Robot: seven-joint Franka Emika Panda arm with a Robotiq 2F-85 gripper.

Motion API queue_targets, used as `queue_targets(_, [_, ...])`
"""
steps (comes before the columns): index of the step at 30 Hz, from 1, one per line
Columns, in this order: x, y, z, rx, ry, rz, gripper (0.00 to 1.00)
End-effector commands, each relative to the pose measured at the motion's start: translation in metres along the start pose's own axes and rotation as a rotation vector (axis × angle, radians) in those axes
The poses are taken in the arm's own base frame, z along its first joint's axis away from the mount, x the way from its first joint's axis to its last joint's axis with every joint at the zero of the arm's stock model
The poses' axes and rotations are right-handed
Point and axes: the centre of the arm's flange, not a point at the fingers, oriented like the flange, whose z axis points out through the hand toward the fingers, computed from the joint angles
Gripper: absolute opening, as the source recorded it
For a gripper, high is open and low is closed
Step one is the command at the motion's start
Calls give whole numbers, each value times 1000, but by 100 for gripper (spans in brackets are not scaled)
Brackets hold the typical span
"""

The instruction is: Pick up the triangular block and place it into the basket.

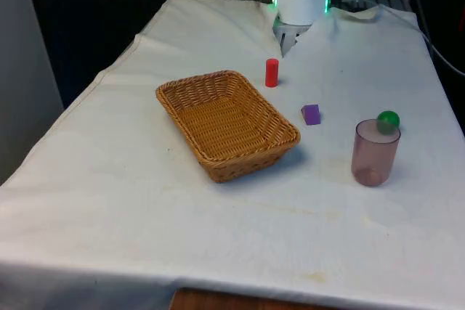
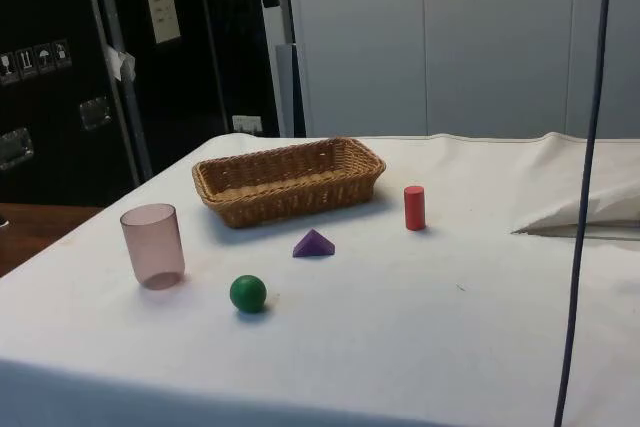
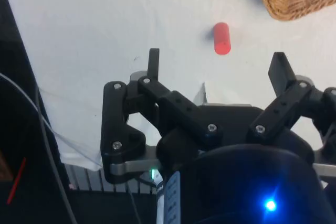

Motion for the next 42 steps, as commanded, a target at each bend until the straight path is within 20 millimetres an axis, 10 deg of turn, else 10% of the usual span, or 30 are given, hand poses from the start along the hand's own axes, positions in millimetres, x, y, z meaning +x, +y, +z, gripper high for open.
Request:
queue_targets(1, [2,-5,2,1,4,2,100])
queue_targets(42, [-70,-38,73,-37,70,-38,100])
